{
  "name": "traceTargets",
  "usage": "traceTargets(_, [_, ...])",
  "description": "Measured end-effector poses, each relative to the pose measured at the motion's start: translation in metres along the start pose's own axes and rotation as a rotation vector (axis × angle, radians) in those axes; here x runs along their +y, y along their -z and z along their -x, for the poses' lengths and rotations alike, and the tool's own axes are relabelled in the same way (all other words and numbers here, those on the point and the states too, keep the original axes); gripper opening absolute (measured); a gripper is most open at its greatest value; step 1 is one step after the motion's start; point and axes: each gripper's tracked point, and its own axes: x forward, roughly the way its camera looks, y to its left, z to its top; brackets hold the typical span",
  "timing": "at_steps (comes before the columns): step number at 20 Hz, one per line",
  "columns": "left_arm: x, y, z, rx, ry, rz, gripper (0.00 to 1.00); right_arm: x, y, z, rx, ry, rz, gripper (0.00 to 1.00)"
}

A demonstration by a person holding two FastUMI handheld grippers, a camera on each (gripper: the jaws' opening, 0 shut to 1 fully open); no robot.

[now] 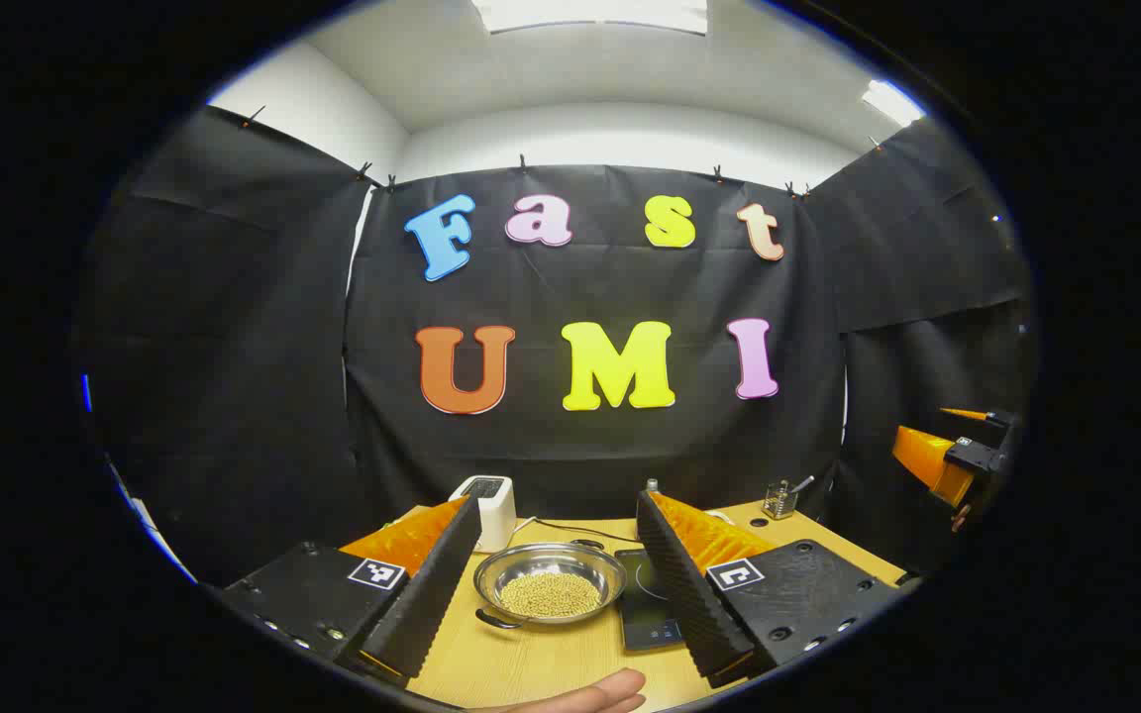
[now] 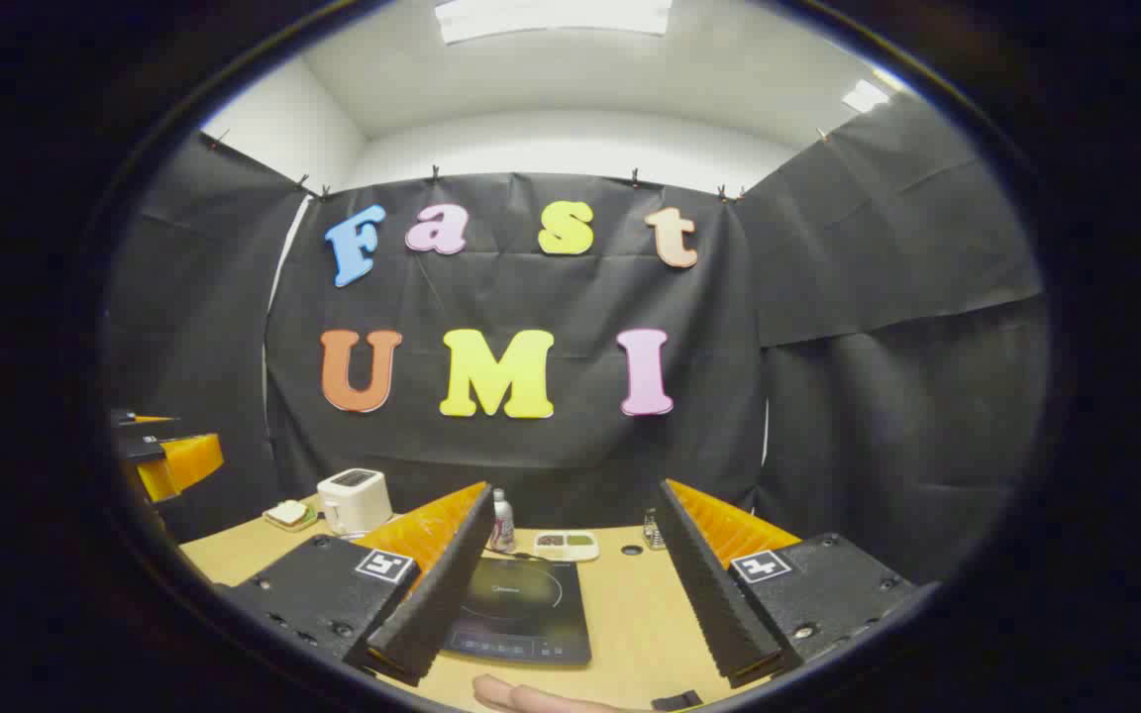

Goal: First push the handle of the pot to place it horizontally, then grasp the pot with both hands and set it on the induction cooktop.

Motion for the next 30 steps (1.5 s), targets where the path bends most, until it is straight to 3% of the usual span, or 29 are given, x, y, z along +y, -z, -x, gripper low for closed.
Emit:
traceTargets(11, [0.003,0.0,0.004,-0.014,-0.021,-0.005,0.93,-0.007,-0.006,0.003,-0.009,-0.008,0.008,1.0])
traceTargets(17, [0.011,0.008,-0.003,-0.004,-0.02,0.046,0.93,-0.004,0.003,-0.002,0.006,-0.016,0.024,1.0])
traceTargets(22, [0.035,0.012,-0.019,-0.023,-0.086,0.003,0.93,-0.003,0.012,-0.008,0.019,-0.019,0.021,1.0])
traceTargets(30, [0.053,0.063,-0.045,0.135,-0.097,0.073,0.94,-0.003,0.029,-0.019,0.036,-0.018,0.04,1.0])
